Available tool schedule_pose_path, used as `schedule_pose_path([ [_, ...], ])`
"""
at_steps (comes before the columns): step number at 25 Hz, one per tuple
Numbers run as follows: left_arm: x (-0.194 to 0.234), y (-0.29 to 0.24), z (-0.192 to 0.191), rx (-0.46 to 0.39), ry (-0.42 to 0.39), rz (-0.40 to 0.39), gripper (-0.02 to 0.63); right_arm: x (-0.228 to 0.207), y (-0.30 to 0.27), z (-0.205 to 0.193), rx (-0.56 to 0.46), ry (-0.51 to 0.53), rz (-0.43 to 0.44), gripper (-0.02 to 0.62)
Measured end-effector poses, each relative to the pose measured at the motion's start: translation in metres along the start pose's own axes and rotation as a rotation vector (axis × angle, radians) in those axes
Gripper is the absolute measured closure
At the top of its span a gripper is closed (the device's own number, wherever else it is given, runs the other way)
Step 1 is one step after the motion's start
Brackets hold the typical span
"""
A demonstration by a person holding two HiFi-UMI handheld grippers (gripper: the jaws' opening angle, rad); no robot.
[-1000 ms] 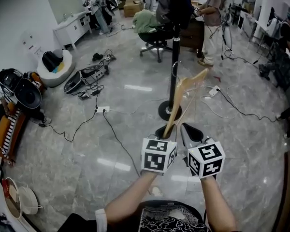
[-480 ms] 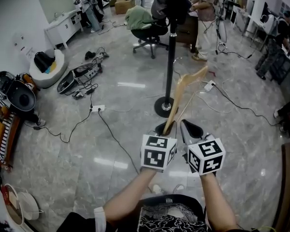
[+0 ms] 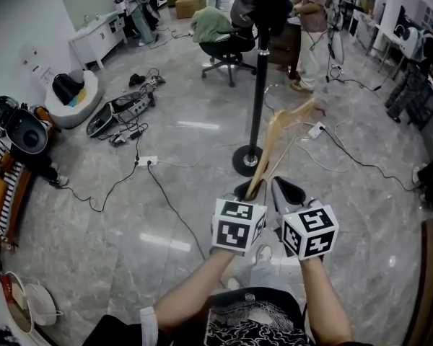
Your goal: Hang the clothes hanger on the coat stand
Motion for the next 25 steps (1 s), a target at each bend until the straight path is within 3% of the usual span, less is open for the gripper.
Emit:
schedule_pose_path([
  [25, 0.002, -0.165, 0.068, 0.065, -0.030, 0.051, 0.563, -0.161, -0.084, 0.040, -0.021, -0.052, 0.066, 0.595],
])
Point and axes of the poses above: the fingertips, and each gripper's own axes: y backward along the fingers, x to its left, z out of its top, the point moved 1 cm from there along y, backward along the fingers, and after that the axes turned 3 degrees about x, right-handed, at the moved point
